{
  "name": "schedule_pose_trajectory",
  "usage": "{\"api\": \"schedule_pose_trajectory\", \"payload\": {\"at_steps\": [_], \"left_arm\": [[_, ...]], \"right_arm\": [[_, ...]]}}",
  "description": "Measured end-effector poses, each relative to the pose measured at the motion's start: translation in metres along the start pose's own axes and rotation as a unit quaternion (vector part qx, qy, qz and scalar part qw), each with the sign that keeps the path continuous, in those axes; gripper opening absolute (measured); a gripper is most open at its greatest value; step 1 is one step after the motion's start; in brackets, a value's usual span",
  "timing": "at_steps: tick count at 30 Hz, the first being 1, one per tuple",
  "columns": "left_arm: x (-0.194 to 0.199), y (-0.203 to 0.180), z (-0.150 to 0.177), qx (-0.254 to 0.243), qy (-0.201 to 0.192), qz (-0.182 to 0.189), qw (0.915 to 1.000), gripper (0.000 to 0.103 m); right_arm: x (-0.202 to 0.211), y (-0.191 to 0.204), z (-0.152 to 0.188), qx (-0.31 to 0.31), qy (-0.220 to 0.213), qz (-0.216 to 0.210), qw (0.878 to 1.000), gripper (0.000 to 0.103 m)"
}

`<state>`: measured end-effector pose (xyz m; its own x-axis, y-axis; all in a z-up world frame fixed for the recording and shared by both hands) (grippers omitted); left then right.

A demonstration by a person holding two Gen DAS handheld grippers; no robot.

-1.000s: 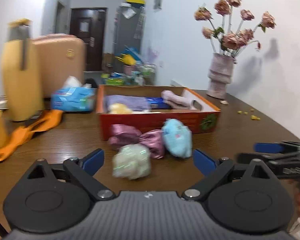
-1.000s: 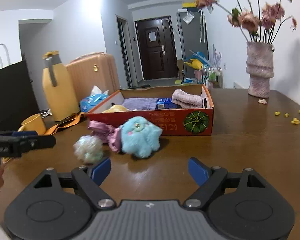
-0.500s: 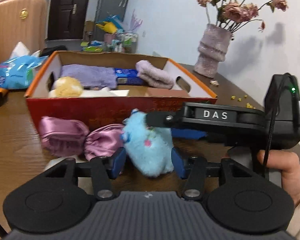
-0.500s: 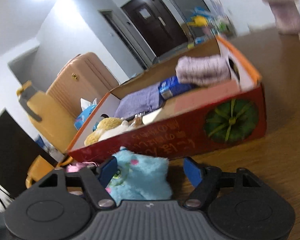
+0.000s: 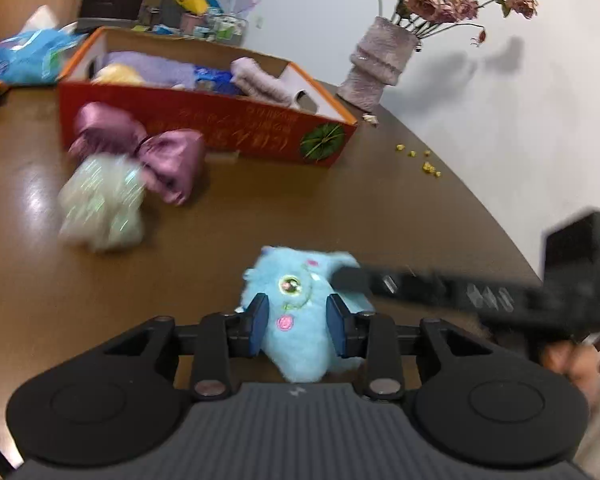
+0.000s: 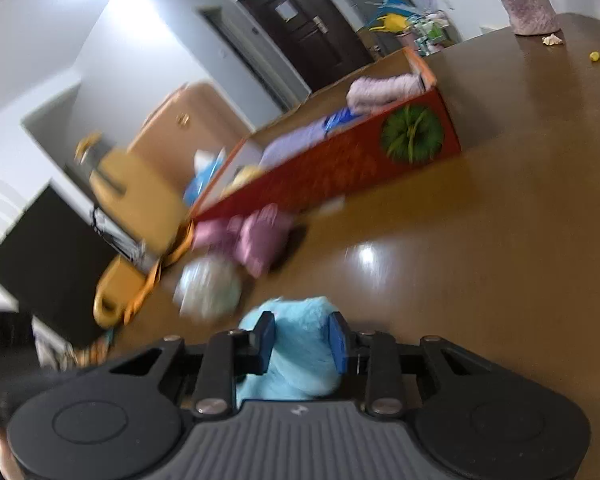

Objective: Organize soft objects
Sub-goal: 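Close both tools on the light-blue plush monster and lift it, then carry the plush monster with both tools over the box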

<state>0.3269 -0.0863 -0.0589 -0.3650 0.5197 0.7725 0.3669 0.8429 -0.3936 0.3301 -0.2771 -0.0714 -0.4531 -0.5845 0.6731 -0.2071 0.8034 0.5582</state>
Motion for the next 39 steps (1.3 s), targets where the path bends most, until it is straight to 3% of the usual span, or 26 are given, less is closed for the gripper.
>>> {"api": "schedule_pose_trajectory", "payload": {"at_steps": [3,7,10,12,14,16,21,24,28,34,39], "left_arm": [[0.008,0.012,0.014,0.028,-0.015,-0.015,0.9994,0.034],[0.021,0.015,0.019,0.039,-0.029,-0.001,0.9988,0.042],[0.023,0.015,0.021,0.043,-0.024,-0.018,0.9986,0.044],[0.026,0.015,0.026,0.04,-0.025,-0.01,0.9988,0.047],[0.025,0.016,0.029,0.04,-0.028,-0.004,0.9988,0.048],[0.022,0.017,0.026,0.04,-0.032,-0.006,0.9987,0.048],[0.015,0.019,0.018,0.042,-0.028,0.015,0.9986,0.046],[0.007,0.019,0.019,0.041,-0.009,0.025,0.9988,0.033],[0.003,0.023,0.02,0.058,0.0,0.05,0.9971,0.03],[0.004,0.027,0.017,0.073,0.004,0.059,0.9956,0.029],[0.012,0.019,-0.029,0.054,-0.011,0.095,0.9939,0.029]], "right_arm": [[0.011,0.016,0.03,0.022,-0.005,0.029,0.999,0.031],[0.026,0.017,0.047,0.014,-0.036,0.042,0.998,0.033],[0.022,0.016,0.051,0.002,-0.033,0.043,0.999,0.035],[0.024,0.016,0.052,0.002,-0.044,0.046,0.998,0.038],[0.026,0.015,0.051,0.003,-0.053,0.046,0.998,0.047],[0.024,0.013,0.046,-0.003,-0.05,0.046,0.998,0.047],[0.015,0.013,0.048,-0.028,-0.03,0.02,0.999,0.047],[0.011,0.012,0.053,-0.044,-0.02,0.004,0.999,0.046],[0.005,0.009,0.053,-0.055,-0.018,0.008,0.998,0.037],[0.003,0.01,0.048,-0.055,-0.02,0.004,0.998,0.034],[0.021,0.02,0.014,-0.03,-0.055,0.021,0.998,0.033]]}}
Point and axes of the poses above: each gripper's, at about its wrist camera, not at the fingertips, and x roughly against the way its jaws point, y to its left, z to its underside, the point moved 5 cm from there along -x, roughly the way its jaws point, and after that the axes turned 13 degrees about y, right-handed, at the moved point
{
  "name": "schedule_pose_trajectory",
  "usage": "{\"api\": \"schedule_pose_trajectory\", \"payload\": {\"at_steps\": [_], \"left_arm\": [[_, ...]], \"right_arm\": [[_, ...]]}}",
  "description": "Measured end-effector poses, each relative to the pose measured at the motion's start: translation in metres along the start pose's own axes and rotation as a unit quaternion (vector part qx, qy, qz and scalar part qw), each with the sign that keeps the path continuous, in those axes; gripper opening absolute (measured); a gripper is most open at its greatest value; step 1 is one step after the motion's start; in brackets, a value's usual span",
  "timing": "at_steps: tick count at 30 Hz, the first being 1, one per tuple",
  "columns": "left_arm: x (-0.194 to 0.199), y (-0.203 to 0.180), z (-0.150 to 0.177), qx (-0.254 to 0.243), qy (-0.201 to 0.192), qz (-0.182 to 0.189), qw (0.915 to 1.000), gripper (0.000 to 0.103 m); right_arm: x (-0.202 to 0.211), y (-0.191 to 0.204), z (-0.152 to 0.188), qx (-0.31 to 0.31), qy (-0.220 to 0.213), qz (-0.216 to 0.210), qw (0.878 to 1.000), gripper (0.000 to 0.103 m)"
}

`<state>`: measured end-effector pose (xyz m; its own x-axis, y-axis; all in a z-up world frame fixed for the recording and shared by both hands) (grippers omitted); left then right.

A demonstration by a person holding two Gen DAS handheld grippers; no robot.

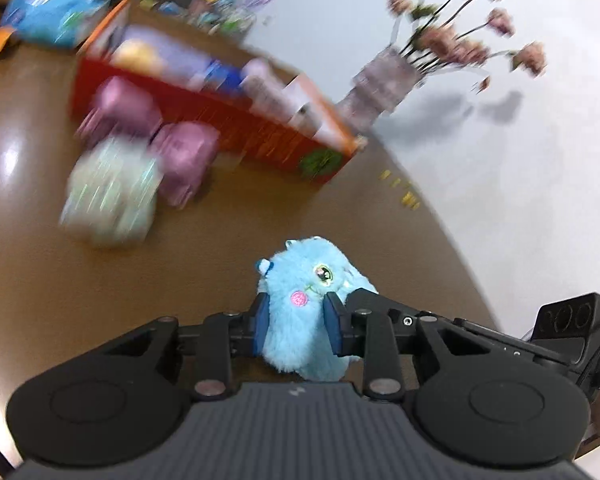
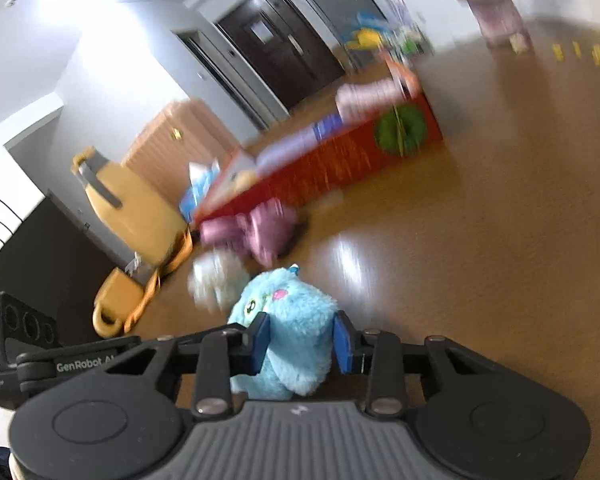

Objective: Organize soft objects
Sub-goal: 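Carry the plush monster with both tools over the box, then open both tools to drop the plush monster into the box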

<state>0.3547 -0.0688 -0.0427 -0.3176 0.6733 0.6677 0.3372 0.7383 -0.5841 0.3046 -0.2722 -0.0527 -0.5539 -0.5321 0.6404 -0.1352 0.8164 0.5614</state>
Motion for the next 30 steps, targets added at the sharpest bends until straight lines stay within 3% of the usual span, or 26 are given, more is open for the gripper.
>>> {"api": "schedule_pose_trajectory", "payload": {"at_steps": [3,6,9,13,17,18,19,21,24,26,30], "left_arm": [[0.006,-0.016,-0.052,-0.023,-0.035,0.014,0.999,0.029],[-0.003,-0.014,-0.108,-0.014,-0.043,0.023,0.9987,0.029],[-0.02,0.007,-0.154,0.02,-0.033,0.027,0.9989,0.029],[-0.051,0.049,-0.188,0.064,0.001,0.015,0.9978,0.029],[-0.083,0.083,-0.202,0.094,0.044,0.02,0.9944,0.028],[-0.091,0.088,-0.203,0.096,0.051,0.008,0.9941,0.028],[-0.095,0.091,-0.205,0.089,0.052,-0.008,0.9947,0.019],[-0.092,0.095,-0.208,0.082,0.048,-0.018,0.9953,0.019],[-0.078,0.096,-0.209,0.081,0.032,-0.025,0.9959,0.022],[-0.066,0.09,-0.209,0.066,0.016,-0.031,0.9972,0.034],[-0.046,0.08,-0.204,0.042,0.0,-0.038,0.9984,0.037]], "right_arm": [[0.013,0.013,-0.05,0.031,-0.037,0.006,0.999,0.033],[0.007,0.023,-0.112,0.066,-0.057,0.03,0.996,0.033],[-0.023,0.022,-0.164,0.07,-0.042,0.046,0.996,0.033],[-0.075,0.015,-0.209,0.059,0.004,0.059,0.996,0.033],[-0.124,0.01,-0.222,0.065,0.06,0.089,0.992,0.028],[-0.132,0.008,-0.221,0.063,0.071,0.09,0.991,0.028],[-0.141,0.005,-0.219,0.062,0.079,0.097,0.99,0.027],[-0.152,0.002,-0.215,0.069,0.079,0.106,0.989,0.029],[-0.16,-0.004,-0.212,0.058,0.085,0.097,0.99,0.03],[-0.161,-0.006,-0.209,0.057,0.083,0.096,0.99,0.03],[-0.162,-0.003,-0.201,0.097,0.08,0.118,0.985,0.03]]}}
Point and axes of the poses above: each gripper's, at about its wrist camera, not at the fingertips, and x roughly against the way its jaws point, y to its left, z to its underside, the point moved 5 cm from there along -x, roughly the way its jaws point, and after that the axes turned 13 degrees about y, right-handed, at the moved point
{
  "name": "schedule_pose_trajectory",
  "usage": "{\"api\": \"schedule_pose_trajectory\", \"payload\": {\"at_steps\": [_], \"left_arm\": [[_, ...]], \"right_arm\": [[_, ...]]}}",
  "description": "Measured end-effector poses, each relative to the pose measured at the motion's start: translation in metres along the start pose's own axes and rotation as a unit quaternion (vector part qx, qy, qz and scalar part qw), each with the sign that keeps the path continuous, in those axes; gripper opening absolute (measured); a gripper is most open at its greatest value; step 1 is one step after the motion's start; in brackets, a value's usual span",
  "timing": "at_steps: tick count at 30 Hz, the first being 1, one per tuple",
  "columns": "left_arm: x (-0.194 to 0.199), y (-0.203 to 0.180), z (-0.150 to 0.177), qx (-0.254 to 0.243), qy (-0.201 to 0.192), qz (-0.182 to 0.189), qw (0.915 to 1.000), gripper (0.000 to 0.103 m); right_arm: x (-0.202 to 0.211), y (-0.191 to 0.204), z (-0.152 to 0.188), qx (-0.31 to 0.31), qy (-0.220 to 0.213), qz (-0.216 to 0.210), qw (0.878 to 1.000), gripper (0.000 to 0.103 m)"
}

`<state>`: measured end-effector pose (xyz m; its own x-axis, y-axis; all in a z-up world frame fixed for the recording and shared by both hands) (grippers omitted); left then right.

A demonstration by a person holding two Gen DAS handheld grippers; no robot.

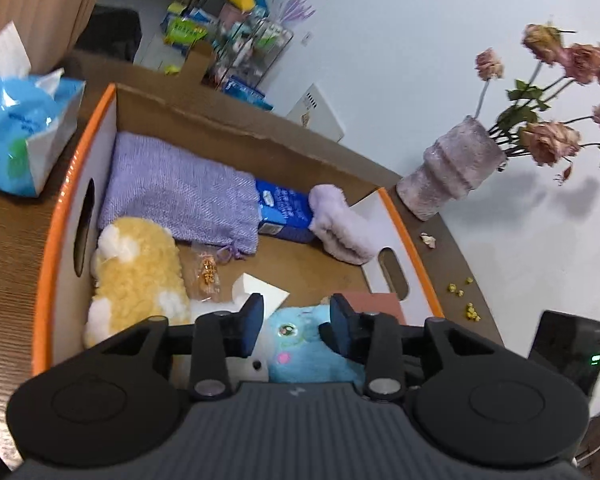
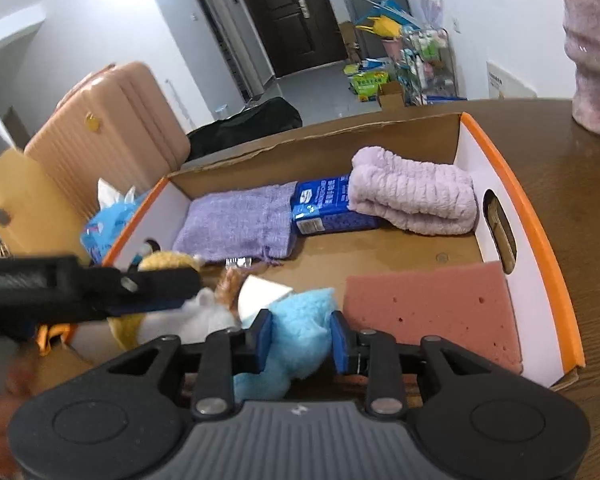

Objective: Organize soft objects
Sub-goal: 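Open both tools to drop the plush monster into the box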

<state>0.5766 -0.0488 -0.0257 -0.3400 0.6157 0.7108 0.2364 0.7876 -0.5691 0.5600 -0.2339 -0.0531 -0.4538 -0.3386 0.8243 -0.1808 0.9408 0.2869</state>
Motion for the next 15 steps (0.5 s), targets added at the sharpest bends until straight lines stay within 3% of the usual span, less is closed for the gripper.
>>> {"api": "schedule_pose_trajectory", "payload": {"at_steps": [3,11,15], "left_arm": [[0.015,-0.009,0.007,-0.005,-0.005,-0.014,0.9999,0.041],[0.064,-0.037,0.04,-0.067,-0.027,-0.088,0.9935,0.05],[0.095,-0.052,0.061,-0.097,-0.05,-0.127,0.9859,0.056]], "right_arm": [[-0.002,0.01,-0.001,0.057,0.012,0.037,0.998,0.031],[0.005,-0.011,-0.008,-0.001,0.025,-0.02,0.999,0.026],[0.064,0.011,-0.006,0.034,-0.041,0.006,0.999,0.04]]}}
Point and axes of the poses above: each gripper's, at about its wrist camera, not at the fingertips, and x roughly against the way its jaws point, y to its left, z to its underside, the point moved 5 cm from there along -x, roughly the way its jaws point, and after that the axes turned 13 degrees about y, right-handed, at the moved point
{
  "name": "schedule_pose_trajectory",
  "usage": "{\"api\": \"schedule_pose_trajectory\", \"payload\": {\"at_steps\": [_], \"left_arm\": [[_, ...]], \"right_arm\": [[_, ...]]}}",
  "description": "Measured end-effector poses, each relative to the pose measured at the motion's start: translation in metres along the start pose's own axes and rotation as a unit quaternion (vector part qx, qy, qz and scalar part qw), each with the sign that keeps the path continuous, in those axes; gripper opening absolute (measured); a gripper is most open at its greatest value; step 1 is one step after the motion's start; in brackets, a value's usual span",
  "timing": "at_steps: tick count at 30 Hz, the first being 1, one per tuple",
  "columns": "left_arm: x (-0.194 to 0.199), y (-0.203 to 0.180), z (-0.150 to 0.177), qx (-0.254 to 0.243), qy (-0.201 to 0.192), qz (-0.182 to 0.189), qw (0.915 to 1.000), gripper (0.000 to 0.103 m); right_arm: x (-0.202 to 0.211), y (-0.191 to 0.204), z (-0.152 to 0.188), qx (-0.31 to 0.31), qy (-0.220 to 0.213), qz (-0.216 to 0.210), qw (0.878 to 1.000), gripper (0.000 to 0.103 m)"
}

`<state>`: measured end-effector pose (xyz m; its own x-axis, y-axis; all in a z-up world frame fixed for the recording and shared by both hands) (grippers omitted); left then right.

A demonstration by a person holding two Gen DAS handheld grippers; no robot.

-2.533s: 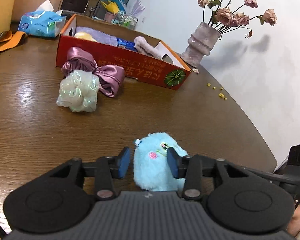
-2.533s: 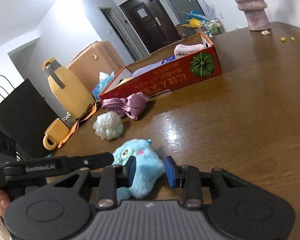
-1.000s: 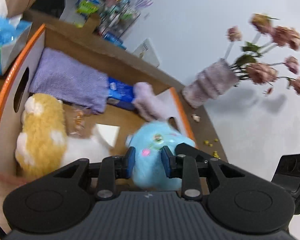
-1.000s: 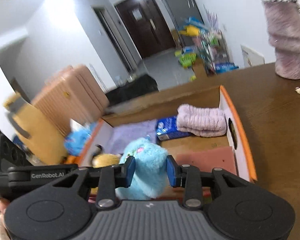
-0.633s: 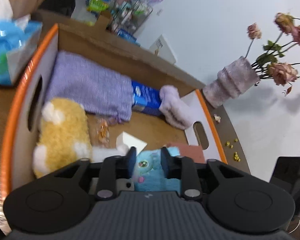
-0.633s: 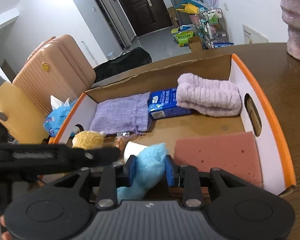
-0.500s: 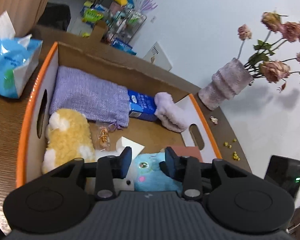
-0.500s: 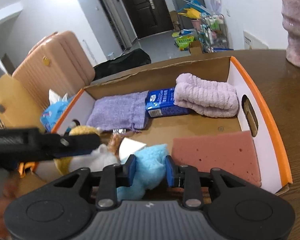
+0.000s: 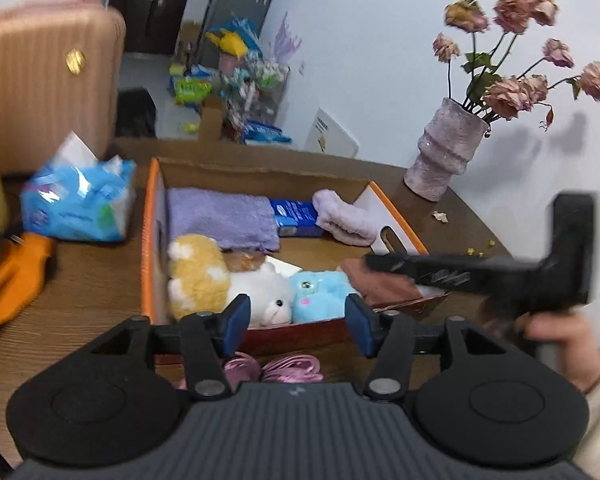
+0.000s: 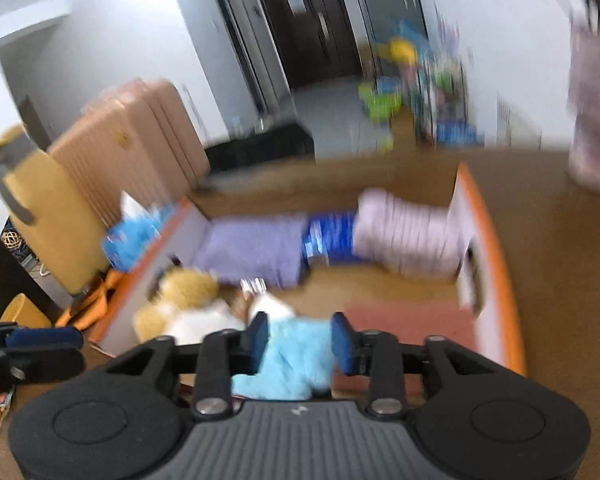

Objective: Organize soft objects
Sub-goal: 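Open both tools to drop the plush monster into the box, then move both open tools back toward the pink satin bow scrunchie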

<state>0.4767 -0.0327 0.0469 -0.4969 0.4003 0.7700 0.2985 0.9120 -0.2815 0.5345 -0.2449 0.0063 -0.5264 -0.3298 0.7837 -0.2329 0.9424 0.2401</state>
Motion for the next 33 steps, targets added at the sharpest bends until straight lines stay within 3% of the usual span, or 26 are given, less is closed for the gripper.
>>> {"api": "schedule_pose_trajectory", "payload": {"at_steps": [4,7,9,14,19,23,27,30,33], "left_arm": [[0.046,-0.009,0.01,-0.014,-0.049,-0.035,0.9981,0.065],[0.08,-0.017,0.02,-0.034,-0.088,-0.06,0.9938,0.073],[0.093,-0.022,0.026,-0.043,-0.101,-0.074,0.9912,0.073],[0.109,-0.03,0.038,-0.043,-0.107,-0.079,0.9902,0.074],[0.109,-0.024,0.087,-0.057,-0.156,-0.108,0.9802,0.083],[0.095,-0.014,0.154,-0.043,-0.141,-0.104,0.9836,0.082],[0.084,-0.006,0.212,-0.013,-0.122,-0.123,0.9847,0.082],[0.075,-0.002,0.223,-0.017,-0.09,-0.109,0.9898,0.082],[0.064,-0.004,0.21,-0.032,-0.095,-0.119,0.9879,0.082]], "right_arm": [[0.067,0.017,0.004,0.022,-0.04,0.022,0.999,0.04],[0.114,0.024,0.019,0.036,-0.068,0.028,0.997,0.048],[0.136,0.027,0.032,0.045,-0.084,0.041,0.995,0.054],[0.163,0.032,0.05,0.058,-0.097,0.052,0.992,0.054],[0.18,0.04,0.092,0.056,-0.145,0.049,0.987,0.061],[0.173,0.05,0.16,0.058,-0.165,0.031,0.984,0.065],[0.151,0.061,0.229,0.037,-0.134,-0.003,0.99,0.065],[0.137,0.066,0.257,0.03,-0.101,-0.027,0.994,0.065],[0.13,0.068,0.251,0.04,-0.095,-0.001,0.995,0.065]]}}
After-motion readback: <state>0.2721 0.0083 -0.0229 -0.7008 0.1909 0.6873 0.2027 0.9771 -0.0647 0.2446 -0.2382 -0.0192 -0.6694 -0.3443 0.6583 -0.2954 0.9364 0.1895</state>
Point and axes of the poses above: each gripper's, at about its wrist camera, not at the fingertips, and x roughly against the way its jaws point, y to its left, z to its underside, the point moved 5 cm from there along -x, roughly the way its jaws point, and after that the axes turned 13 degrees about y, right-handed, at the moved point
